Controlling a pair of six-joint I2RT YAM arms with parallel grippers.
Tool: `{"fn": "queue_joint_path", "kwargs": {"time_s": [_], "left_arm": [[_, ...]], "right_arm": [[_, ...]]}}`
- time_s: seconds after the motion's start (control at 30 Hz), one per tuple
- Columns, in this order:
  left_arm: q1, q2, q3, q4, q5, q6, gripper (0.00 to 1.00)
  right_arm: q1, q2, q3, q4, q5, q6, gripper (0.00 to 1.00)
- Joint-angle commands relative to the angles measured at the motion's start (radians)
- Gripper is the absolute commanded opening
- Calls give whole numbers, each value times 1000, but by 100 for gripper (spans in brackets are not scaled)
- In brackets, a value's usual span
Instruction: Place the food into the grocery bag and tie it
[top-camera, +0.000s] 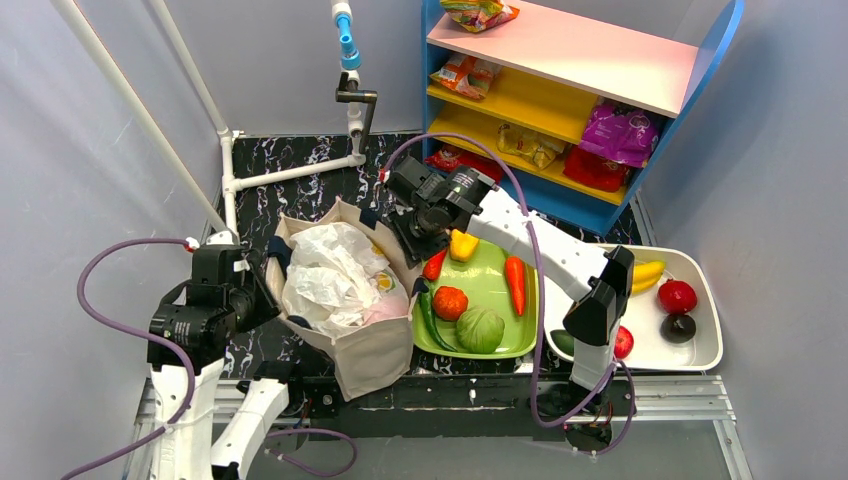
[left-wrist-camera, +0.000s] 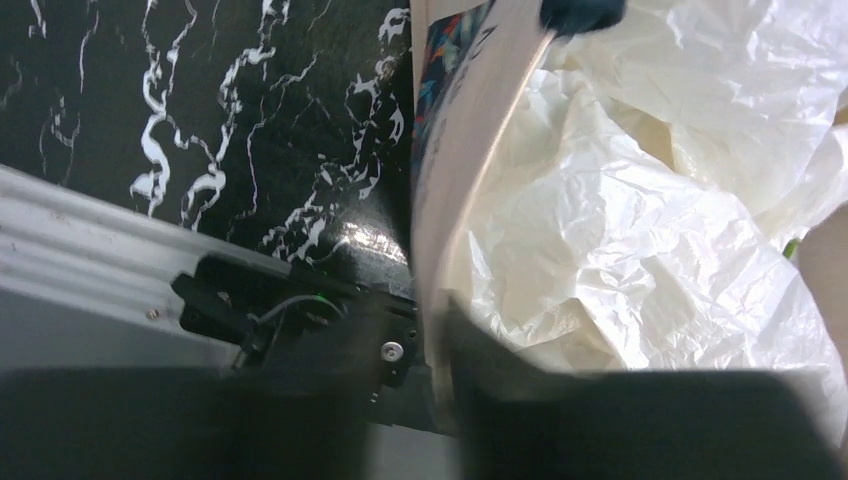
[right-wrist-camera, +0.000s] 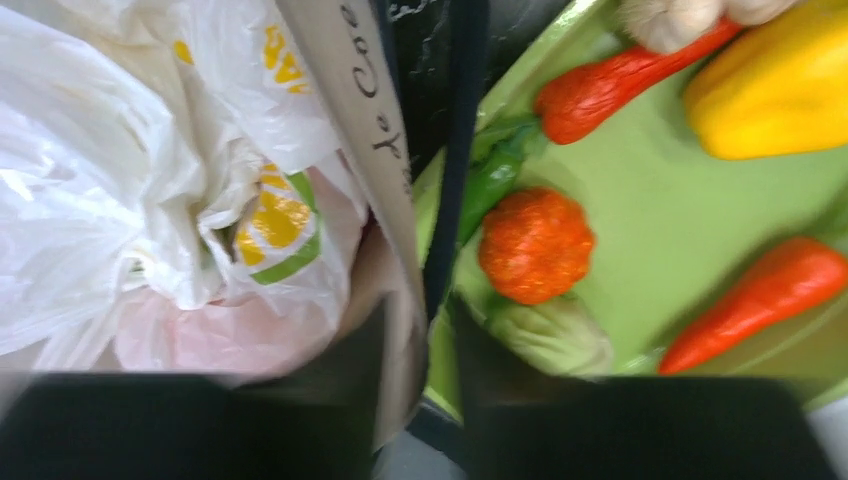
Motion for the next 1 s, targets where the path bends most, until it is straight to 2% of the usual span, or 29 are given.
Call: {"fn": "queue_joint_path", "kwargs": {"time_s": [0.0, 0.03, 0.2, 0.4, 0.73, 0.97], "left_arm": [[0, -5, -60, 58, 18, -30, 0], [0, -4, -57, 64, 23, -30, 0], [0, 10, -14, 88, 69, -20, 0], [0, 35, 33, 165, 221, -12, 0], [-12, 89, 18, 348, 439, -62, 0], [-37, 104, -33, 472, 530, -84, 0]], "right_arm": [[3, 25, -11, 39, -124, 7, 4], [3, 31, 7, 37, -136, 6, 1], [4, 50, 112, 43, -223, 9, 1], [14, 87, 260, 93, -346, 40, 1], [59, 129, 266, 304, -530, 107, 1], [76, 174, 267, 415, -591, 158, 1]]}}
